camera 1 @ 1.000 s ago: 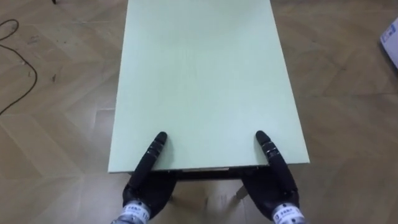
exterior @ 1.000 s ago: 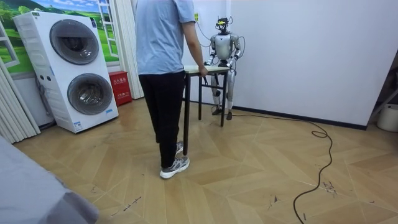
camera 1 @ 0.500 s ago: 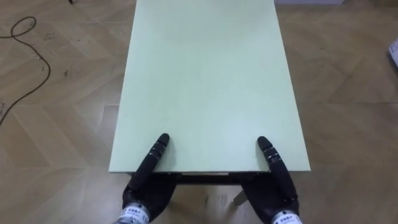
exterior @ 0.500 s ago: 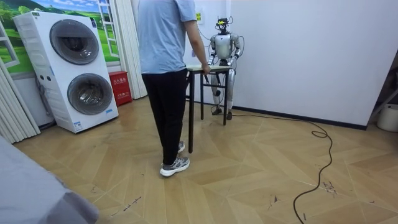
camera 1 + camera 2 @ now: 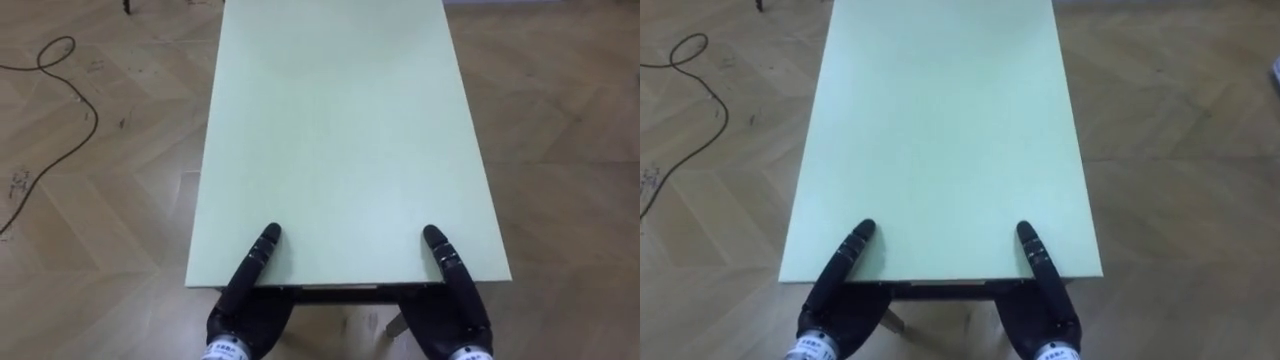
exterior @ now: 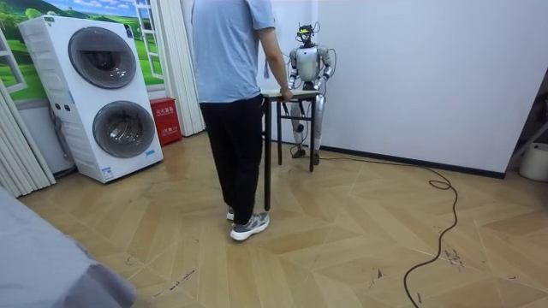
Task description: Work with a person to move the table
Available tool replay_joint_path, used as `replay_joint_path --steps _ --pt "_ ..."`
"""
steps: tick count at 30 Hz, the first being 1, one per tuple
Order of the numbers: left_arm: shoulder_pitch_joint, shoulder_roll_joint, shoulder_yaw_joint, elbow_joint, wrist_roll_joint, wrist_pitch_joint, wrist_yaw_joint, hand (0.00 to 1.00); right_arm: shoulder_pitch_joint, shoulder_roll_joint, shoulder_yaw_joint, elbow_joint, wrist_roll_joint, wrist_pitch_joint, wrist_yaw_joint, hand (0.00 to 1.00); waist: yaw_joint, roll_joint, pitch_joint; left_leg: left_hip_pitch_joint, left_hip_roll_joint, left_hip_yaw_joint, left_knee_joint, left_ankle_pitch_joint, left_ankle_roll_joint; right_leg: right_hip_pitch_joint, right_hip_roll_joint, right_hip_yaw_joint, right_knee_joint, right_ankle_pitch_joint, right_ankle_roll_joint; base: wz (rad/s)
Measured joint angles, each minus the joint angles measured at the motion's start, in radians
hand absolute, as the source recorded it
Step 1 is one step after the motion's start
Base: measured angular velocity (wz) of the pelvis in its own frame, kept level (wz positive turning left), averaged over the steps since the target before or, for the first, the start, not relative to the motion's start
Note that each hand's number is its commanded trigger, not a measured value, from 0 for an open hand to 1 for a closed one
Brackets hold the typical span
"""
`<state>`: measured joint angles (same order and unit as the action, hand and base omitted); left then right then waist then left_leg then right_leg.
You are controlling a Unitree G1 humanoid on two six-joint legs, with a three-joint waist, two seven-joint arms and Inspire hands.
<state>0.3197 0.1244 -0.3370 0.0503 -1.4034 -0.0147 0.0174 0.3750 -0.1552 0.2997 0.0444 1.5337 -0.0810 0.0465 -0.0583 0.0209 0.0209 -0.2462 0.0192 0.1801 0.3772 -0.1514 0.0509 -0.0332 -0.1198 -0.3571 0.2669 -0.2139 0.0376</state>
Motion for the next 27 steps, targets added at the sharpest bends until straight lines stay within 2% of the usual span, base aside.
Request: replay_joint_path --steps 4,7,9,12,15,18,21,22,25,26,27 --pt "0.000 -0.005 -0.004 0.000 -0.008 0.000 0.002 1.00 0.000 0.004 0.010 -0.001 0.001 -0.013 0.000 1.00 0.007 0.000 0.0013 0.018 -0.022 -0.005 -0.015 0.001 0.002 0.014 -0.019 -0.001 0.012 -0.007 0.012 0.10" --pt "-0.002 -0.019 -0.005 0.000 -0.006 -0.003 0.016 1.00 0.001 0.009 0.017 -0.001 -0.002 -0.033 -0.001 1.00 -0.014 0.000 0.0032 0.017 -0.048 -0.061 -0.017 0.003 0.008 0.040 -0.020 -0.002 0.007 -0.011 0.019 0.50" --pt "-0.017 -0.013 -0.016 0.000 -0.006 -0.004 0.036 1.00 0.005 0.003 0.022 -0.005 -0.001 -0.051 0.000 1.00 -0.040 -0.001 0.0040 0.010 -0.067 -0.119 -0.014 0.010 0.015 0.056 -0.016 0.003 0.004 -0.012 0.020 0.76" --pt "-0.024 -0.016 -0.026 0.000 -0.007 -0.006 0.039 1.00 0.006 0.000 0.019 -0.008 0.002 -0.063 0.001 1.00 -0.044 -0.002 0.0042 -0.001 -0.083 -0.159 -0.016 0.018 0.015 0.071 -0.013 -0.003 -0.006 -0.012 0.020 0.45" --pt "-0.027 -0.018 -0.025 -0.011 0.000 -0.009 0.039 1.00 0.006 0.002 0.019 -0.019 0.014 -0.064 0.001 1.00 -0.027 -0.003 0.0045 -0.004 -0.087 -0.176 -0.017 0.022 0.011 0.076 -0.008 -0.002 -0.018 -0.012 0.020 0.26" --pt "-0.041 -0.003 -0.026 -0.013 0.000 -0.012 0.039 1.00 0.006 0.001 0.031 -0.020 0.049 -0.067 0.000 1.00 -0.015 -0.007 0.0054 0.004 -0.098 -0.222 -0.025 0.033 0.003 0.103 0.006 0.023 -0.037 -0.012 0.020 0.42" --pt "-0.045 0.009 -0.026 -0.014 0.000 -0.013 0.039 1.00 0.006 -0.002 0.041 -0.020 0.067 -0.067 0.000 1.00 -0.011 -0.008 0.0064 0.007 -0.108 -0.250 -0.041 0.051 -0.003 0.115 0.013 0.036 -0.051 -0.012 0.020 0.34" --pt "-0.045 0.011 -0.026 -0.014 0.000 -0.013 0.039 1.00 0.007 -0.005 0.044 -0.020 0.071 -0.067 0.000 1.00 -0.011 -0.009 0.0067 0.008 -0.108 -0.256 -0.041 0.052 -0.005 0.119 0.016 0.036 -0.051 -0.011 0.020 0.33" --pt "-0.045 0.010 -0.028 -0.014 0.000 -0.013 0.039 1.00 0.009 -0.007 0.048 -0.020 0.081 -0.068 -0.001 1.00 -0.013 -0.015 0.0104 0.014 -0.107 -0.264 -0.052 0.067 -0.010 0.131 0.023 -0.004 -0.040 -0.011 0.019 0.37" --pt "-0.046 0.006 -0.036 -0.014 0.002 -0.013 0.040 1.00 0.013 -0.007 0.048 -0.020 0.081 -0.074 -0.001 1.00 -0.019 -0.015 0.0107 0.017 -0.107 -0.277 -0.062 0.080 -0.012 0.128 0.028 -0.001 -0.021 -0.010 0.016 0.74" --pt "-0.048 0.009 -0.052 -0.013 0.002 -0.014 0.042 1.00 0.025 -0.009 0.047 -0.020 0.079 -0.083 0.000 1.00 -0.023 -0.014 0.0111 0.024 -0.108 -0.318 -0.079 0.099 -0.021 0.113 0.040 0.015 0.005 -0.004 -0.005 0.70"
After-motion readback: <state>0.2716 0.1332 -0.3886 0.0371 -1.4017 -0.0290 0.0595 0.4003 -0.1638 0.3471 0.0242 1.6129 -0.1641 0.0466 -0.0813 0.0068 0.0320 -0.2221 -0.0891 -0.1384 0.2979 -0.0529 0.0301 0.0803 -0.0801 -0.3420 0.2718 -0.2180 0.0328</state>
